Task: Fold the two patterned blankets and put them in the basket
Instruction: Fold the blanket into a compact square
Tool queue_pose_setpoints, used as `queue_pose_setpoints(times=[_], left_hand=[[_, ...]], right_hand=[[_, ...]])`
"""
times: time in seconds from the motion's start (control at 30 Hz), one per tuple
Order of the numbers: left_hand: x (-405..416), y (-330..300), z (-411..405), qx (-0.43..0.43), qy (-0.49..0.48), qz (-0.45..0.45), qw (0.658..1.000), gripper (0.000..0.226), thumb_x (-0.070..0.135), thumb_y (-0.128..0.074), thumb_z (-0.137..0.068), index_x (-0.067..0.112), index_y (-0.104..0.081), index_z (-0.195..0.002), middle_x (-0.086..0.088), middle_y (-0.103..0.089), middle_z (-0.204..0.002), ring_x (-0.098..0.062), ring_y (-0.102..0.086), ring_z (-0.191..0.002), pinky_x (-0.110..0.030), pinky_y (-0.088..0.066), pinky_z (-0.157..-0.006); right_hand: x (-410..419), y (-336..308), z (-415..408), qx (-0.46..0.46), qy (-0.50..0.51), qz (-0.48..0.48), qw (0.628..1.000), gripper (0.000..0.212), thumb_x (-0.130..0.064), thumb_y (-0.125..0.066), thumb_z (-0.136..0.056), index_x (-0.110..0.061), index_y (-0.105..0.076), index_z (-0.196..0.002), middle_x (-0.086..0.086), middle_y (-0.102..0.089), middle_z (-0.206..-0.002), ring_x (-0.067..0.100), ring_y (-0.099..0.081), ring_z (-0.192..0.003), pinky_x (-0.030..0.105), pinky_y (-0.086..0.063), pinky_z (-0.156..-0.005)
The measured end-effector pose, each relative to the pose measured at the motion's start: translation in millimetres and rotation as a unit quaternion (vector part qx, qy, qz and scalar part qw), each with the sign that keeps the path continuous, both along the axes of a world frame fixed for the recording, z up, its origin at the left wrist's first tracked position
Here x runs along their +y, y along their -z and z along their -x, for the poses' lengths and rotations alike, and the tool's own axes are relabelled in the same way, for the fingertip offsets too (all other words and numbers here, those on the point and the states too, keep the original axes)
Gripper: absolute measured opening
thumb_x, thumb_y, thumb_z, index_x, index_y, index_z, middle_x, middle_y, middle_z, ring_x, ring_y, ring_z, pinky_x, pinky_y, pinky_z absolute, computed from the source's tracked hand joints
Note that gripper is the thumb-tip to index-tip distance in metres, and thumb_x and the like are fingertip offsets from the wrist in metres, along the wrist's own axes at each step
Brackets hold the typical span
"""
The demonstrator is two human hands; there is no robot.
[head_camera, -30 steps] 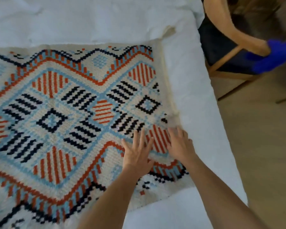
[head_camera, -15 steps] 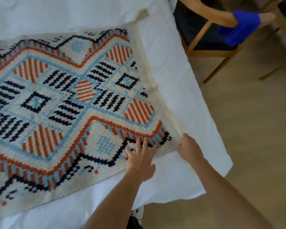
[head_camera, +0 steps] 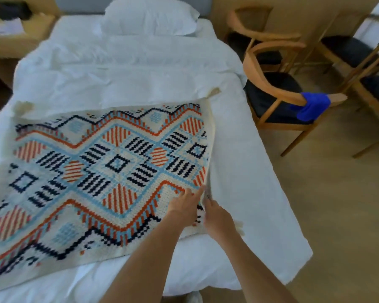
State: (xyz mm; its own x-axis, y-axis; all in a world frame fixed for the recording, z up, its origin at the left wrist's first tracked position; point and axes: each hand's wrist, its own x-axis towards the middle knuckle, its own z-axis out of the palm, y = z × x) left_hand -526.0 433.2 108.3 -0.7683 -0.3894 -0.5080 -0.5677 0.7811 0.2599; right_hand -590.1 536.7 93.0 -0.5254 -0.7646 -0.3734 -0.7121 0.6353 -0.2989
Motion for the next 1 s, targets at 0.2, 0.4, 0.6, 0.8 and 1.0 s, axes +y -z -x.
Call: queue_pose_setpoints(times=[0.2,0.4,0.6,0.8,1.0], left_hand=[[-50.7,-10.8,-64.2,-0.025,0.055,0.051,0.997,0.075,0.006,-0.057,-0.09,0.028,-0.016,-0.149,-0.008,-0.031,-0.146,-0.03,-0.035,-0.13,-0.045,-0.042,-0.099],[-121.3,3.3,-153.5,-0.028,0.049,0.048,0.997,0.067,0.01,-0.058,-0.09,0.022,-0.024,-0.147,0.0,-0.027,-0.15,-0.026,-0.024,-0.139,-0.049,-0.033,-0.109],[-186.5,4.9,-260.3,-0.024,0.04,0.034,0.998,0.065,0.017,-0.056,-0.092,0.019,-0.023,-0.148,-0.002,-0.025,-0.151,-0.025,-0.026,-0.137,-0.046,-0.034,-0.107],[-234.3,2.6,-365.3,-0.051,0.015,0.031,0.998,0.07,0.017,-0.057,-0.091,0.018,-0.017,-0.149,-0.002,-0.022,-0.152,-0.023,-0.022,-0.139,-0.047,-0.031,-0.109],[-271.1,14.5,-458.3,-0.055,-0.028,0.026,0.998,0.066,0.017,-0.052,-0.094,0.023,-0.016,-0.15,0.004,-0.017,-0.154,-0.02,-0.017,-0.142,-0.047,-0.029,-0.11]], right_hand=[[-52.8,-13.1,-74.0,0.008,-0.048,0.017,0.999,0.053,-0.012,-0.046,-0.092,-0.008,-0.029,-0.143,0.007,-0.048,-0.133,0.024,-0.051,-0.116,0.034,-0.042,-0.092],[-117.0,-19.7,-166.1,0.007,-0.062,0.026,0.998,0.029,-0.012,-0.041,-0.094,-0.009,-0.048,-0.122,0.009,-0.054,-0.119,0.026,-0.056,-0.105,0.037,-0.044,-0.083],[-188.7,-26.2,-273.3,0.002,-0.06,-0.003,0.998,0.028,-0.017,-0.047,-0.094,-0.012,-0.048,-0.122,0.006,-0.055,-0.117,0.022,-0.057,-0.103,0.034,-0.045,-0.085],[-243.2,-30.6,-364.5,-0.013,-0.096,0.014,0.995,0.029,-0.014,-0.046,-0.093,-0.01,-0.05,-0.122,0.008,-0.056,-0.117,0.024,-0.058,-0.102,0.031,-0.045,-0.081],[-276.9,-9.5,-451.9,-0.048,-0.136,0.025,0.989,0.03,-0.014,-0.044,-0.095,-0.011,-0.047,-0.125,0.006,-0.054,-0.119,0.022,-0.056,-0.106,0.031,-0.043,-0.085]])
